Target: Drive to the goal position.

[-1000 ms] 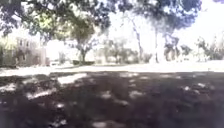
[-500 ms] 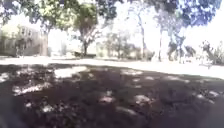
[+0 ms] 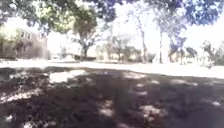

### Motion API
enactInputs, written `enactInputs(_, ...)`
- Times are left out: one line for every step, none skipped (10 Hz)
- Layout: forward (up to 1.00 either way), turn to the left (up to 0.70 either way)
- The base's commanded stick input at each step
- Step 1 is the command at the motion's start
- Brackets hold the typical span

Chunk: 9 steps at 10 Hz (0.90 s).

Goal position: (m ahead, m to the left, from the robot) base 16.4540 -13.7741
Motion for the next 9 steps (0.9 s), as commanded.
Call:
enactInputs(0.70, 0.00)
enactInputs(0.70, 0.00)
enactInputs(0.70, 0.00)
enactInputs(0.70, 0.00)
enactInputs(0.70, 0.00)
enactInputs(0.70, 0.00)
enactInputs(0.70, 0.00)
enactInputs(0.70, 0.00)
enactInputs(0.70, 0.00)
